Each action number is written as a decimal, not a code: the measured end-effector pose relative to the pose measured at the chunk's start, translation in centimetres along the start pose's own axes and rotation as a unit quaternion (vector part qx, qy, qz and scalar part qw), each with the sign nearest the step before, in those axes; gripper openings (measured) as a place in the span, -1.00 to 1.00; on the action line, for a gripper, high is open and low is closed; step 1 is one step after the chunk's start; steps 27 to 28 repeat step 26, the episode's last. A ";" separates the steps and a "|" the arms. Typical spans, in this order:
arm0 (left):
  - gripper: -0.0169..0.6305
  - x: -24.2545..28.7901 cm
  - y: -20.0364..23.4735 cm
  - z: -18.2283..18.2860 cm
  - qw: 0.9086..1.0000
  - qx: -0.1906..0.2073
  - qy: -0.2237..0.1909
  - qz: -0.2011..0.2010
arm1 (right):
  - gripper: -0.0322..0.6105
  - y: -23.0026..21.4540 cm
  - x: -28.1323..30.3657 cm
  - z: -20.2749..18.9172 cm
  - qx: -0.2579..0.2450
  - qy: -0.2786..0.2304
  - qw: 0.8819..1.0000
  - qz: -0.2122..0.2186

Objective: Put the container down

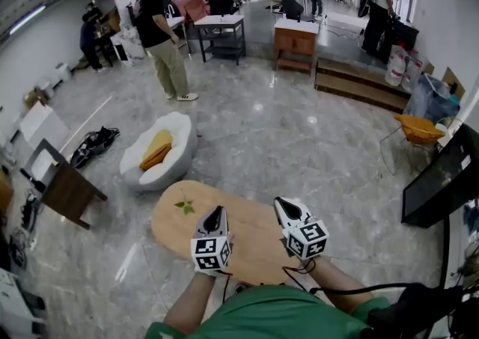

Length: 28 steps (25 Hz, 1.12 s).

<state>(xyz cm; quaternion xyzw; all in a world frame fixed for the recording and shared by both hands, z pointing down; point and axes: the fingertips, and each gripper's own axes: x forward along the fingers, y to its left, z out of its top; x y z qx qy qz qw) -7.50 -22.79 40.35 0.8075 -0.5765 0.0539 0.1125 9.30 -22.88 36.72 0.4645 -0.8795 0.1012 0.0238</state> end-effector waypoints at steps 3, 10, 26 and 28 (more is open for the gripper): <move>-0.83 -0.1 -0.3 -0.4 1.000 -0.001 0.004 0.002 | -0.86 0.0 -0.3 -0.3 0.001 0.002 1.000 0.004; -0.83 0.2 -0.9 -0.6 1.000 0.003 0.006 0.004 | -0.86 -0.4 -0.6 -0.6 0.002 0.001 1.000 0.009; -0.83 0.7 -3.0 -1.2 1.000 0.009 0.010 0.017 | -0.86 -2.2 -1.3 -1.3 0.005 0.002 1.000 0.026; -0.83 0.7 -3.0 -1.2 1.000 0.009 0.010 0.017 | -0.86 -2.2 -1.3 -1.3 0.005 0.002 1.000 0.026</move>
